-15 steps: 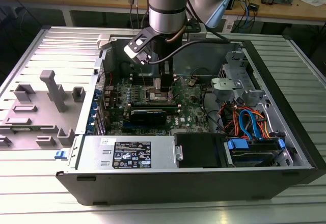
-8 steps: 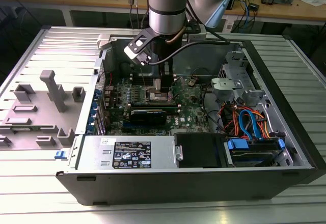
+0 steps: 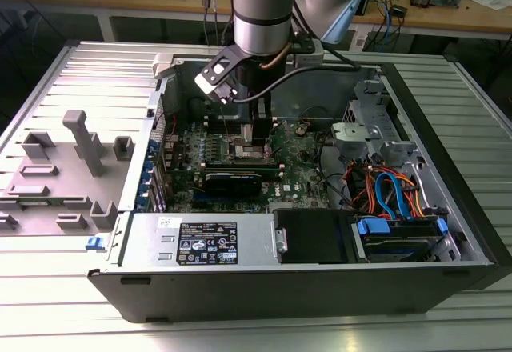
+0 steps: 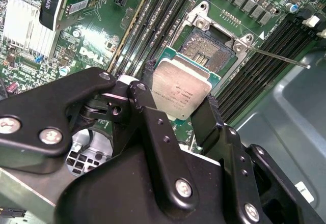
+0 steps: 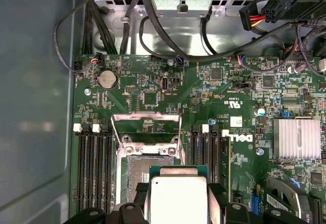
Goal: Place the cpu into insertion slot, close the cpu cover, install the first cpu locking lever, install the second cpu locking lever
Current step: 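Place the cpu into insertion slot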
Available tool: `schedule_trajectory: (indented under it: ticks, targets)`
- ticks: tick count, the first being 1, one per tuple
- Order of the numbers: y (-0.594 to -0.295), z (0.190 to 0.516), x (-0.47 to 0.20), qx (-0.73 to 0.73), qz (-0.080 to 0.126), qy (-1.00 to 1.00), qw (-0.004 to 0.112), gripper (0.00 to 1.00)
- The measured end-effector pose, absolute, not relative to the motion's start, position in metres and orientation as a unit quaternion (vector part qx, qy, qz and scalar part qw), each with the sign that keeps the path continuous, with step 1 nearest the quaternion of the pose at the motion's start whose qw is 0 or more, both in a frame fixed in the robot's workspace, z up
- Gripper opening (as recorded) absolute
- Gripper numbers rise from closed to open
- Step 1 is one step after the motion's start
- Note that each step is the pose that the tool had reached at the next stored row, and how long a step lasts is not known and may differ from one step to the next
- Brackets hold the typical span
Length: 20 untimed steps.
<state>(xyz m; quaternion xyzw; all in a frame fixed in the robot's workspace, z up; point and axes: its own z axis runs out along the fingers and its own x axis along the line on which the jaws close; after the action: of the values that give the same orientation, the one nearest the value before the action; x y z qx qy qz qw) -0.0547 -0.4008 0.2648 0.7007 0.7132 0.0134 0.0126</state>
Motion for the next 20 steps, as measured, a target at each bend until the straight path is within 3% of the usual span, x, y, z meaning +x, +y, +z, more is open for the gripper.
schedule_trajectory:
  ticks: [20]
  targets:
    - [-0.4006, 0.2589, -0.0551, 0.701, 0.013, 0.713, 0.013, 0.54]
